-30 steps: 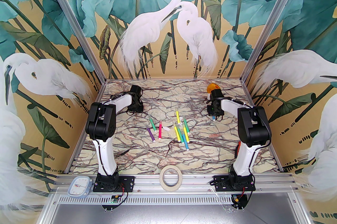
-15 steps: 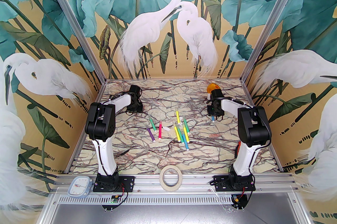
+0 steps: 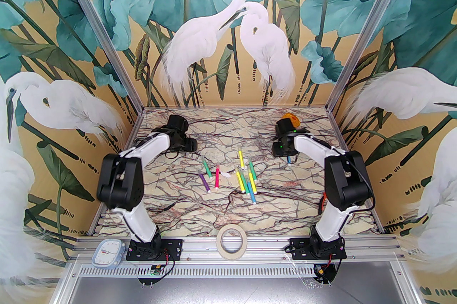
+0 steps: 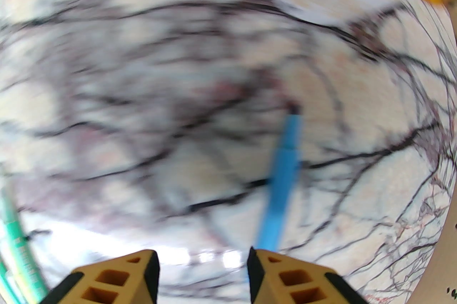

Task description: Open the pen caps

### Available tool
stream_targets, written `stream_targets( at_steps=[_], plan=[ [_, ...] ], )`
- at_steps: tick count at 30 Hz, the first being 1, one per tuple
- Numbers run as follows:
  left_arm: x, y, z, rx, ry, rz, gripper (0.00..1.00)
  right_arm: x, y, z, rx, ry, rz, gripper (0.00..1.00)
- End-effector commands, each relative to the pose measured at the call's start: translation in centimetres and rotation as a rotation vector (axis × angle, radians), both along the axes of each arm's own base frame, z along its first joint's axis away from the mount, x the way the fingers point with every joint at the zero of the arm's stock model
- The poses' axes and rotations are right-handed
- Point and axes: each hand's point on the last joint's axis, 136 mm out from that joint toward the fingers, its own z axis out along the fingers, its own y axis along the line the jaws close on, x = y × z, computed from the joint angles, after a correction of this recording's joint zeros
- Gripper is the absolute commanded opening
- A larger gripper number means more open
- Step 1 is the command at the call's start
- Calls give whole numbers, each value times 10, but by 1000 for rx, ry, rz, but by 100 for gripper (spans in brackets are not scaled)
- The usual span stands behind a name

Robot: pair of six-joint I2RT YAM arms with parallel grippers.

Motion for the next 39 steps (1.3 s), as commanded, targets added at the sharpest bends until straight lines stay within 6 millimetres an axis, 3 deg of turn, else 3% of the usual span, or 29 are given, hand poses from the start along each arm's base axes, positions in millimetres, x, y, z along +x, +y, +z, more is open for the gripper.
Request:
stream_targets(
  at_steps=[1,7,12,24,39],
  plan=[
    [-8,-13,17,-92,-71,-19,70,-14,28,16,35,8,67,51],
    [-34,-31,35,-246,-195,-71,72,-39,82,17,117,51,181,51],
    [-50,-39,43,-317,-270,-107,76,-55,103,7,157,109,215,51],
    [-72,-40,68,-361,-437,-146,80,-67,112,-22,165,196,203,42],
    [-79,-36,73,-355,-490,-140,82,-63,114,-44,134,248,198,39]
  ],
)
